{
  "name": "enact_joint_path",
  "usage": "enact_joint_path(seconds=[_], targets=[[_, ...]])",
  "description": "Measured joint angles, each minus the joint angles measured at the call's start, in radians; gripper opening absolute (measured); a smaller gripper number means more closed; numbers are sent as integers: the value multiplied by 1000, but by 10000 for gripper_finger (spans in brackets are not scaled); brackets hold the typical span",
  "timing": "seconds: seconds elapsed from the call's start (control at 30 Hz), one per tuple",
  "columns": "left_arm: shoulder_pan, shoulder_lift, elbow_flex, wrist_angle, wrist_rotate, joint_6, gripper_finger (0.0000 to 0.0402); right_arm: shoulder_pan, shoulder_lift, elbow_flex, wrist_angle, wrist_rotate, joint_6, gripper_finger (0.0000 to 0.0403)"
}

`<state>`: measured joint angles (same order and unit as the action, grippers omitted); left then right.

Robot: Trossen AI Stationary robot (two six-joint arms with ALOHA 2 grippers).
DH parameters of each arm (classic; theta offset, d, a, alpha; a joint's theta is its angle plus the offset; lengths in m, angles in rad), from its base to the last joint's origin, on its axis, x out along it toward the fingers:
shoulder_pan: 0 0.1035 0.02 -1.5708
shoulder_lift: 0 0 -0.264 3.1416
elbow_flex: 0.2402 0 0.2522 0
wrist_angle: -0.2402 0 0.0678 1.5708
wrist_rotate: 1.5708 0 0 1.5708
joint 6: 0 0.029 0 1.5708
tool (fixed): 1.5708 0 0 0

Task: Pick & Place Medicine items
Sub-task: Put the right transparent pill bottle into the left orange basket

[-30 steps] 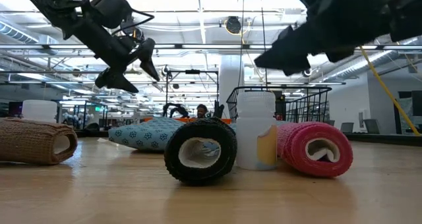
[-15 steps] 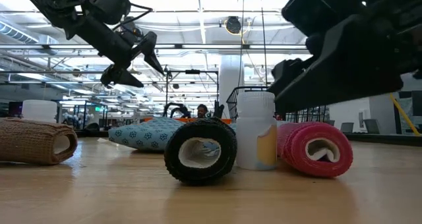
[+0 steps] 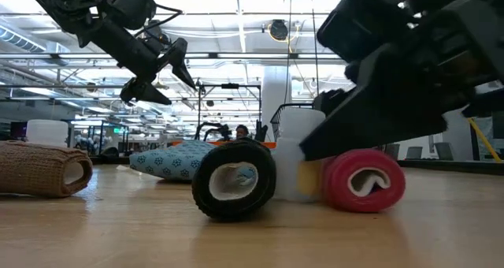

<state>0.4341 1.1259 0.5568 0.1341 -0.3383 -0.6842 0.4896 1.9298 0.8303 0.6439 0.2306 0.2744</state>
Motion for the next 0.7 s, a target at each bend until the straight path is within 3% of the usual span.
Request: enact_joint_path(seconds=[0.23, 0.53, 0.7], targets=[[0, 0, 0, 0, 0, -1, 367, -13, 17, 0, 20, -31, -5, 235], [0, 0, 0, 0, 0, -1, 367, -12, 8, -1, -3, -31, -44, 133], [0, 0, 0, 0, 0, -1, 367, -9, -34, -4, -26, -37, -112, 133]])
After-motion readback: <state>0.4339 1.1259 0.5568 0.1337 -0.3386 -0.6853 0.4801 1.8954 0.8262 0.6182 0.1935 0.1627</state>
